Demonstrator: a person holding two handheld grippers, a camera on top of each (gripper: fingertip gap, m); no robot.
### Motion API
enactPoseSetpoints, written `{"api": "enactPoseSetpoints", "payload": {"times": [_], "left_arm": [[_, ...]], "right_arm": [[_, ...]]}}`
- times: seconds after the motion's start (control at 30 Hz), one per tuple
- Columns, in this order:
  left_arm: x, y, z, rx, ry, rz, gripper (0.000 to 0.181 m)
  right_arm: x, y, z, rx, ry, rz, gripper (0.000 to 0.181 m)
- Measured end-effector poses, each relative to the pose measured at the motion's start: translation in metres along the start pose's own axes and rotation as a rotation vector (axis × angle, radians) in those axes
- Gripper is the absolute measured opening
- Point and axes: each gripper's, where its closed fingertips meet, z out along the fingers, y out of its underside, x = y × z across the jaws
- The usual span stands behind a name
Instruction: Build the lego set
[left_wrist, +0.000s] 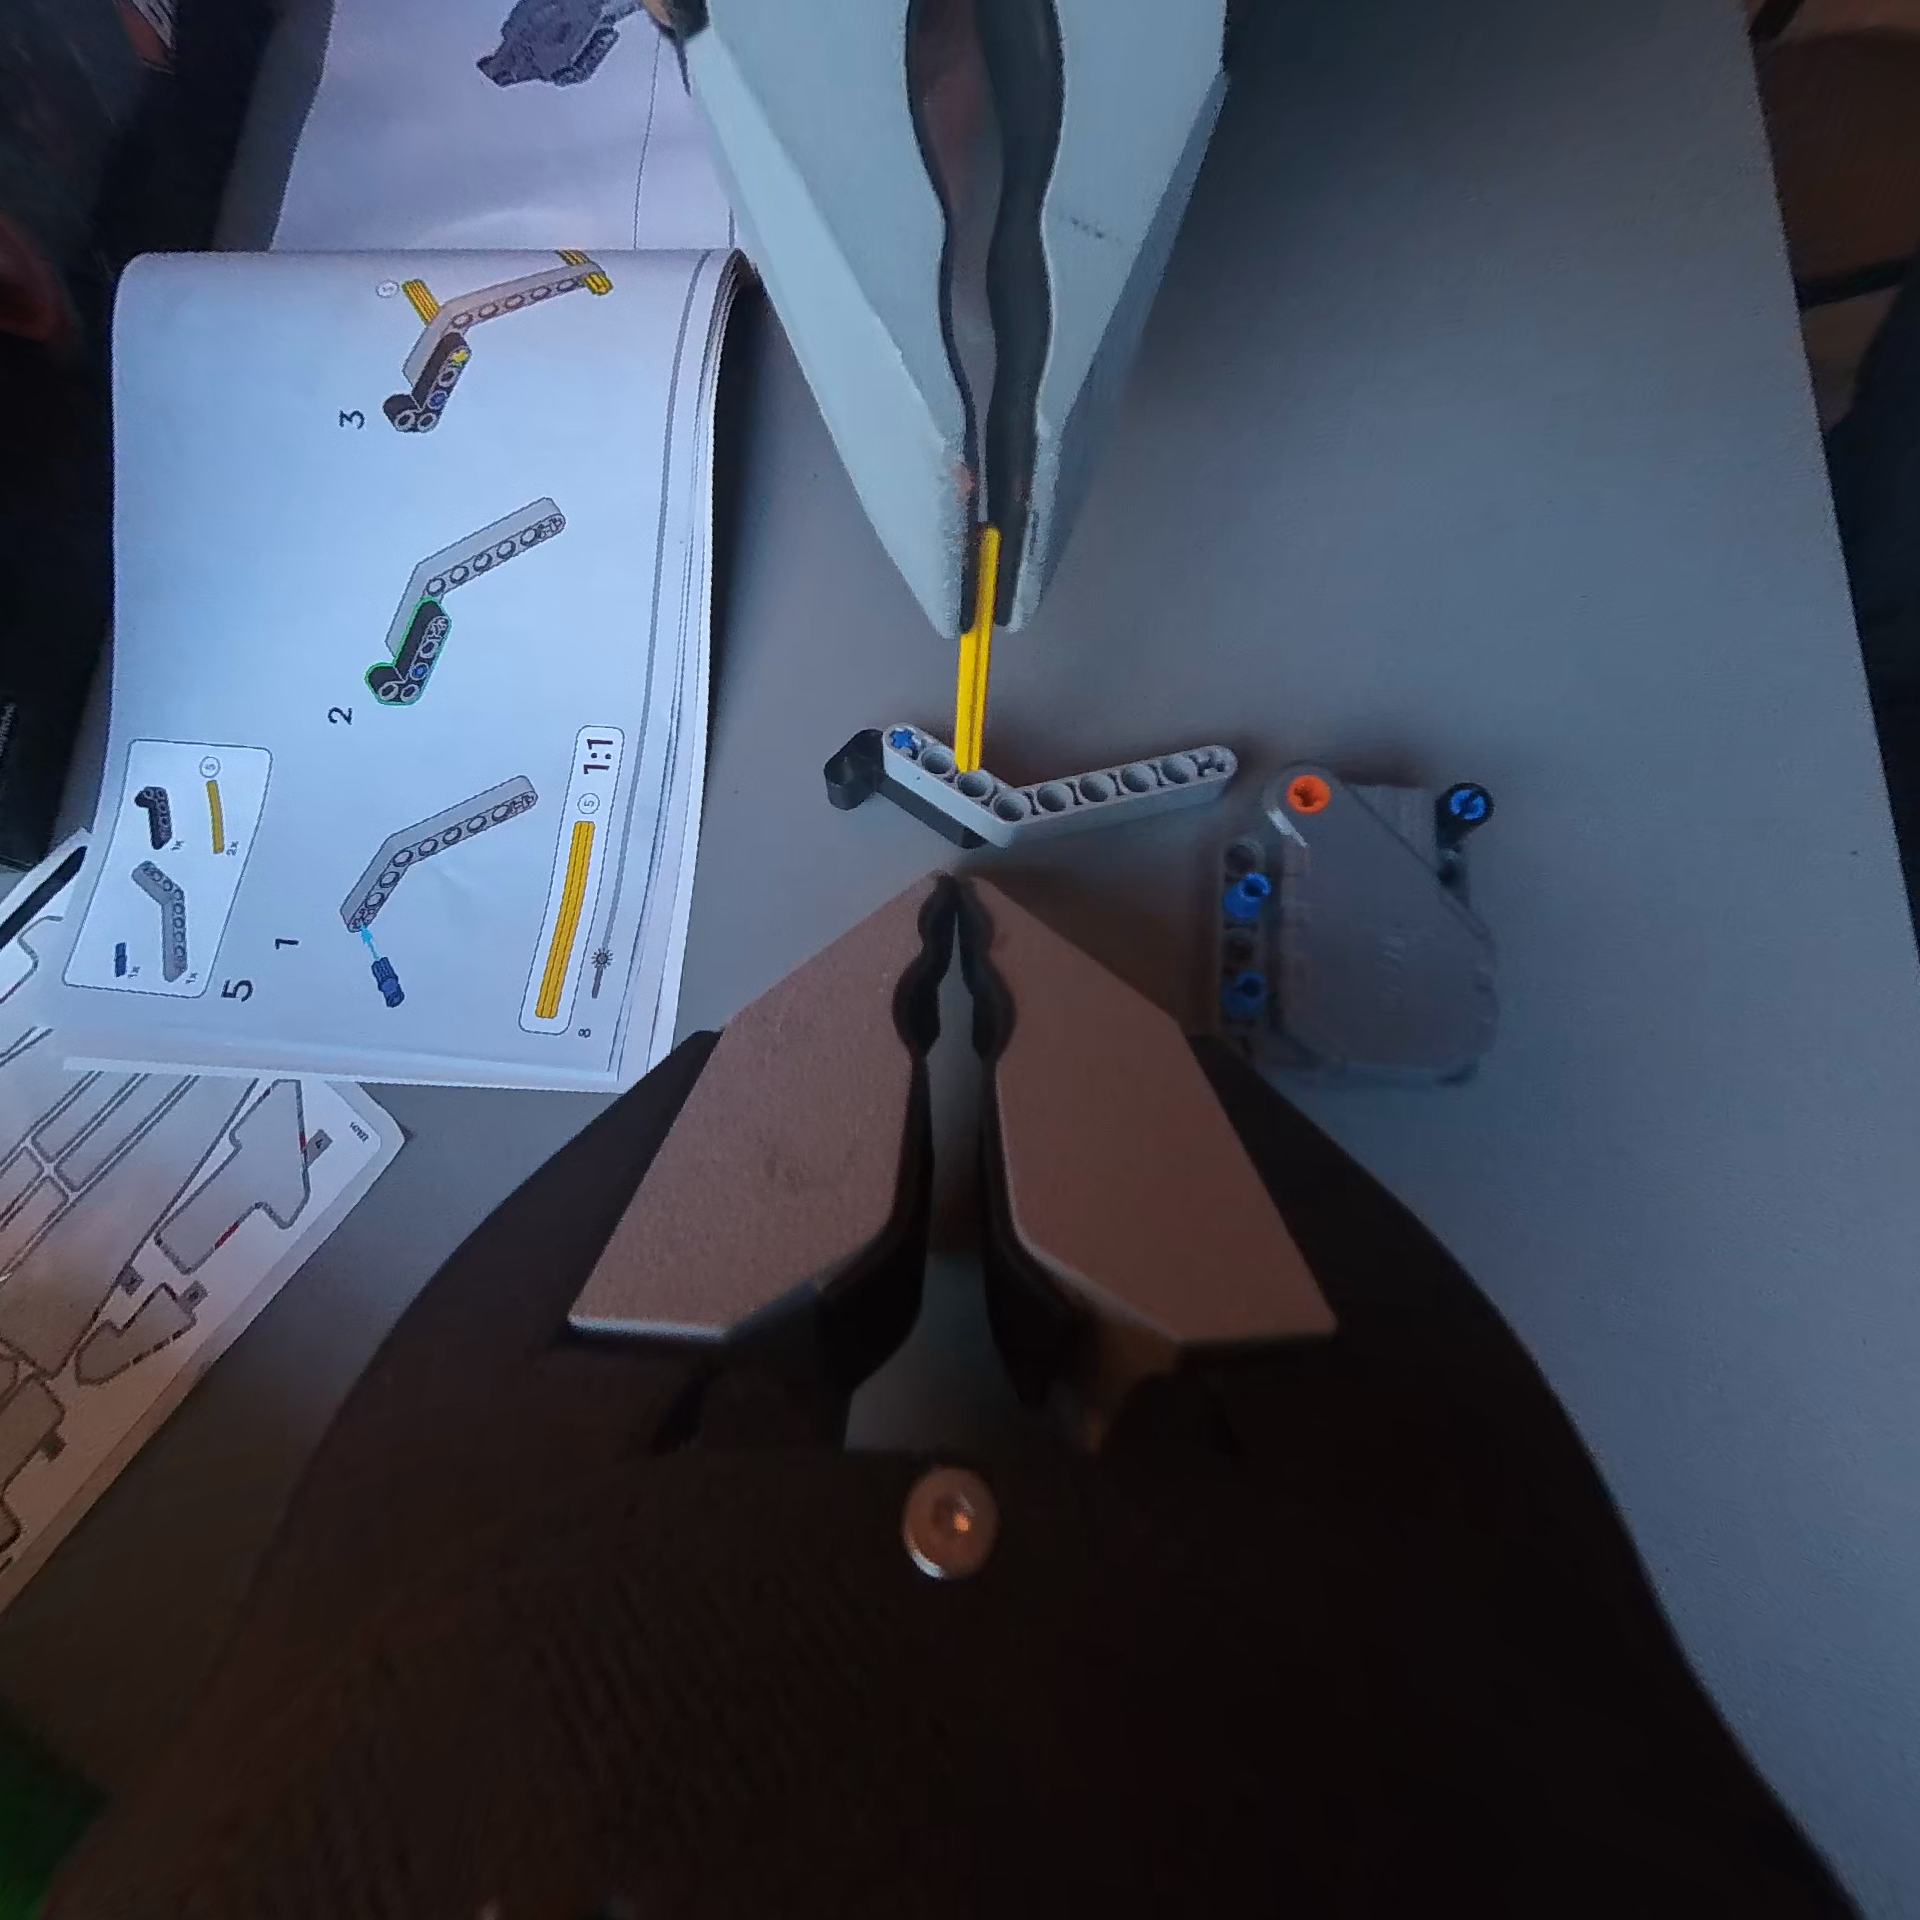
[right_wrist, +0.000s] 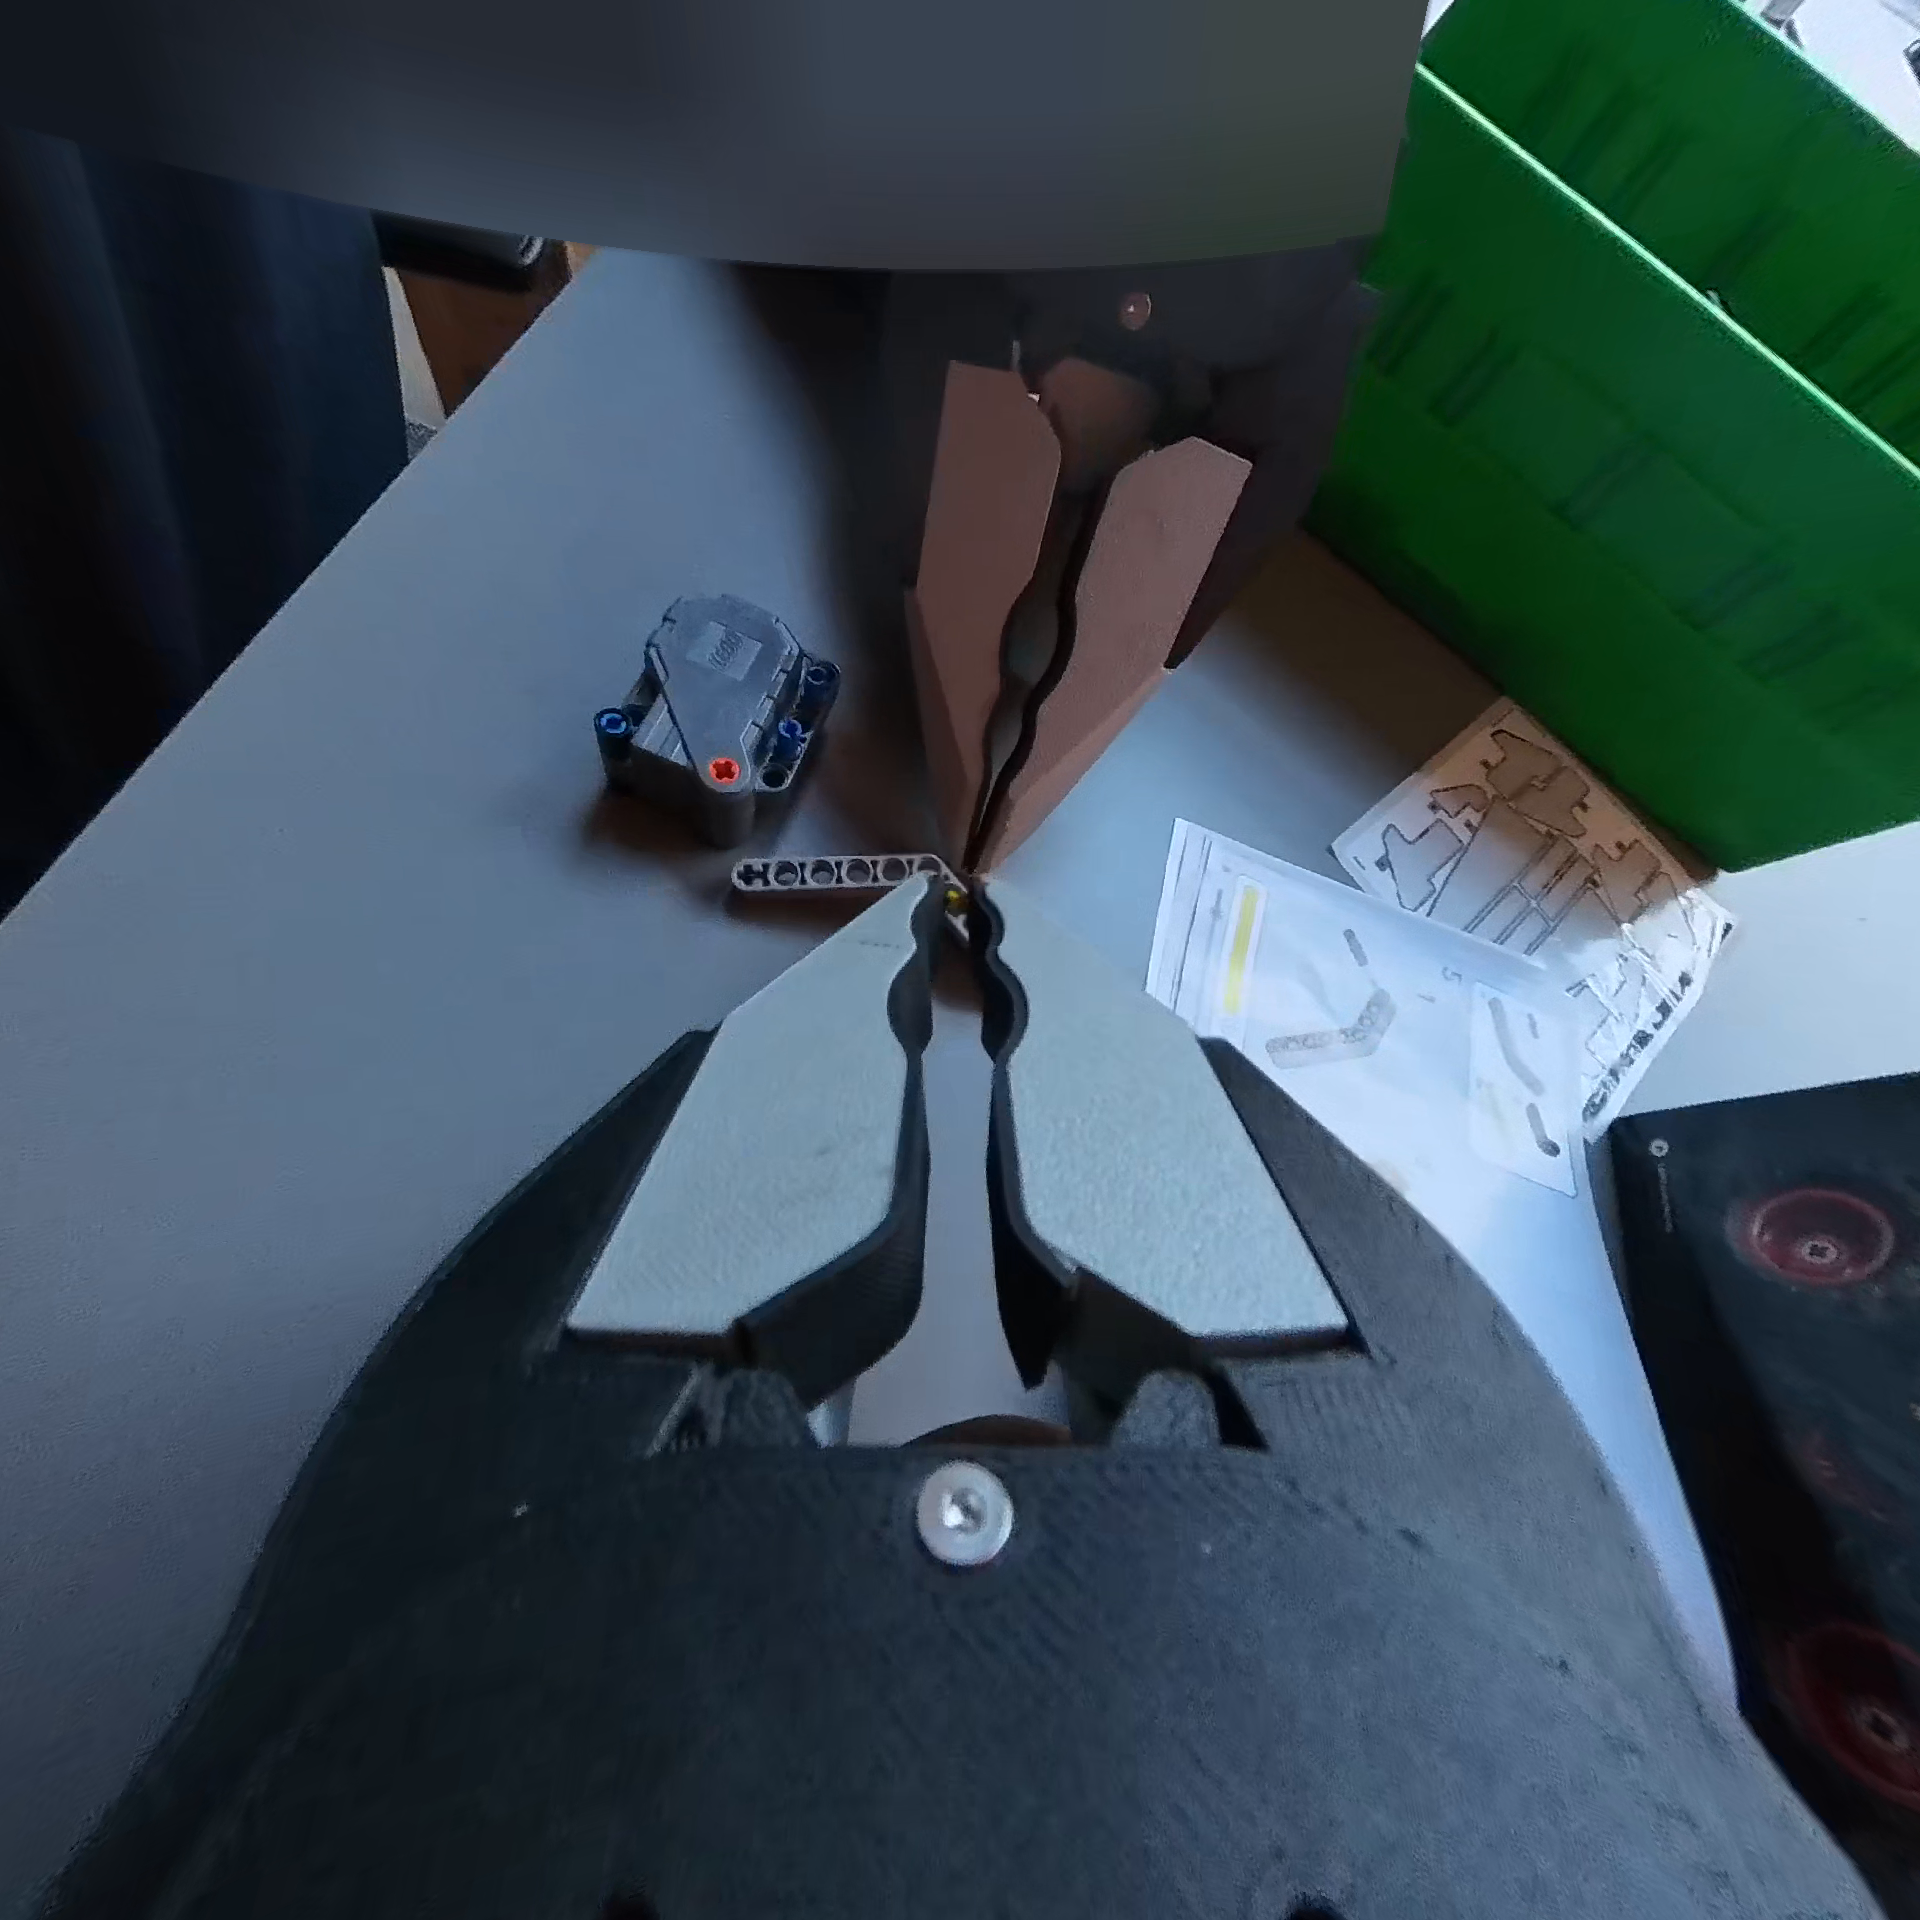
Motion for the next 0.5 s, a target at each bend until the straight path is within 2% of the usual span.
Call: {"api": "enactPoseSetpoints", "payload": {"times": [0.03, 0.5], "left_arm": [[-0.0001, -0.0001, 0.0000, 0.000, 0.002, -0.003, 0.000], [-0.0006, -0.0001, 0.0001, 0.000, 0.012, -0.017, 0.000]], "right_arm": [[0.0006, -0.0013, -0.0003, 0.002, 0.000, -0.010, 0.000], [-0.0017, 0.0012, 0.0071, -0.068, -0.065, -0.061, 0.000]]}}
